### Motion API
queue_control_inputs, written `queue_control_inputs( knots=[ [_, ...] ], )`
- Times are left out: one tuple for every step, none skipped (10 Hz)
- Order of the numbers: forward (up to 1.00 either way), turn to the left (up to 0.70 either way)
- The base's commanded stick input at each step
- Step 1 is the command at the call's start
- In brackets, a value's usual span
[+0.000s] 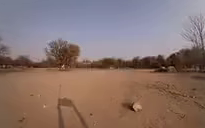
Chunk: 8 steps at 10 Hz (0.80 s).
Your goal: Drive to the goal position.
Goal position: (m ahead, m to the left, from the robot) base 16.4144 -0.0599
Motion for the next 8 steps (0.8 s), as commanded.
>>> queue_control_inputs(
  knots=[
    [0.70, 0.00],
    [0.70, 0.00],
    [0.70, 0.00],
    [0.70, 0.00],
    [0.70, 0.00],
    [0.70, 0.00],
    [0.70, 0.00],
    [0.70, 0.00]
  ],
)
